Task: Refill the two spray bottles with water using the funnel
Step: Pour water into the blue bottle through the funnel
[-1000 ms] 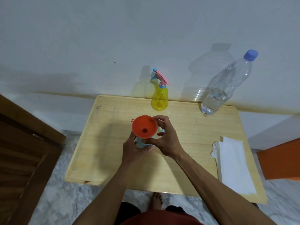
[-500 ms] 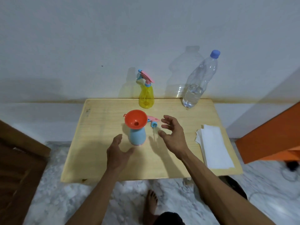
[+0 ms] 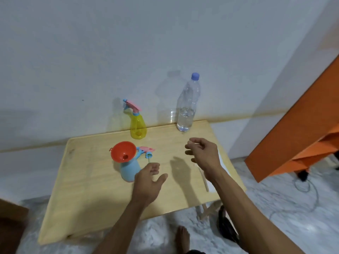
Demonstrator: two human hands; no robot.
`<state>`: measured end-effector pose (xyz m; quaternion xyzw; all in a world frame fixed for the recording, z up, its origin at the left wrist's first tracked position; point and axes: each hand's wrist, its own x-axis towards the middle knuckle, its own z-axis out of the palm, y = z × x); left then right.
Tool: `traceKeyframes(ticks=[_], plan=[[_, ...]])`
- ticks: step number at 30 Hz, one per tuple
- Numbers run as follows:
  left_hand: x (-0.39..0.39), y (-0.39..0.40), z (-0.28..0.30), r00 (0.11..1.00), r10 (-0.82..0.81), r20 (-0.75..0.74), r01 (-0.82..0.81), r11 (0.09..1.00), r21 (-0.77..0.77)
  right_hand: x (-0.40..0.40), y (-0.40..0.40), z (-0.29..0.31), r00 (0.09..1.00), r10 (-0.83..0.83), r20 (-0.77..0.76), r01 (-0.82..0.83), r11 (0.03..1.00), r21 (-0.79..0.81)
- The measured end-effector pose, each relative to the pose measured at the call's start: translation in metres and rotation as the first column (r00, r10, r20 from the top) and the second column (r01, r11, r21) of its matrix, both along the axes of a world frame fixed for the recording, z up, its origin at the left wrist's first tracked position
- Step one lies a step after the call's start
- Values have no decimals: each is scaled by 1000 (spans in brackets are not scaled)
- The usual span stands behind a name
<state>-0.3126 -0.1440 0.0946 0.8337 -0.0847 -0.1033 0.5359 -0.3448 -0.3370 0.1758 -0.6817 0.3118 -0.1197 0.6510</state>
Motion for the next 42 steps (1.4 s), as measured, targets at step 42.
traceKeyframes(ticks=[42], plan=[[183, -215, 71, 969, 102, 226, -63, 982, -176, 200, -160, 74, 863, 399, 311, -241, 865, -440]])
